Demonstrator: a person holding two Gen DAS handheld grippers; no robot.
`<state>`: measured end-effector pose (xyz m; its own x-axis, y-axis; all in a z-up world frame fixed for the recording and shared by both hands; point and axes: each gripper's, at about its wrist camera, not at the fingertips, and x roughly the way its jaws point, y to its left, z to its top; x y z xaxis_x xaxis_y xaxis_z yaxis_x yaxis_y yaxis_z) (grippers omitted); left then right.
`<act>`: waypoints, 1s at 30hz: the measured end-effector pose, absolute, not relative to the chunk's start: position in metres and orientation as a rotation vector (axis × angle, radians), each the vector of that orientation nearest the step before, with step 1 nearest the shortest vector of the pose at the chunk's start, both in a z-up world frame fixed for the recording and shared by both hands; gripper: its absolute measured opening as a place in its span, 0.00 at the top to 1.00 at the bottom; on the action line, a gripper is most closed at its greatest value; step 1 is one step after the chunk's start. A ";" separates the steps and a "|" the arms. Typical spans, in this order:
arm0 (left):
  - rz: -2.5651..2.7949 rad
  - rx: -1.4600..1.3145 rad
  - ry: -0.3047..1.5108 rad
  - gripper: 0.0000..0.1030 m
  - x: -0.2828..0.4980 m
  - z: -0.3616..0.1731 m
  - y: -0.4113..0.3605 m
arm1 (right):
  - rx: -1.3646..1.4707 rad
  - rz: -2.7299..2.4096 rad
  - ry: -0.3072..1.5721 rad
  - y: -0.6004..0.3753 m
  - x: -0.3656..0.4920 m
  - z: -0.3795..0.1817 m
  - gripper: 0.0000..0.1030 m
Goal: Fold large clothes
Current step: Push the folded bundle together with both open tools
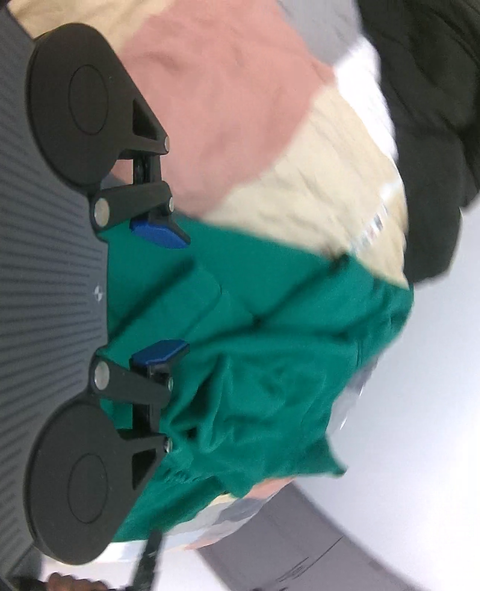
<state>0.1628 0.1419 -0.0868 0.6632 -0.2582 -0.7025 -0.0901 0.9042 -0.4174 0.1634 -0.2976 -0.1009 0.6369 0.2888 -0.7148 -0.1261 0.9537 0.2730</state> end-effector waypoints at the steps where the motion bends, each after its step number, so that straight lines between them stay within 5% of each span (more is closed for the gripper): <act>1: -0.090 -0.477 0.863 0.39 0.163 -0.087 0.151 | 0.206 0.235 0.874 -0.310 0.161 -0.098 0.60; 6: -0.069 -0.579 0.960 0.38 0.175 -0.089 0.181 | 0.217 0.185 0.950 -0.364 0.151 -0.098 0.24; 30: -0.276 -0.761 1.065 0.31 0.194 -0.136 0.162 | 0.638 0.316 0.984 -0.474 0.158 -0.201 0.21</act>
<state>0.1943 0.1621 -0.1357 0.4796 -0.5490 -0.6845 -0.1473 0.7187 -0.6796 0.1579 -0.4735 -0.2010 0.5286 0.5206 -0.6705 0.0333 0.7765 0.6292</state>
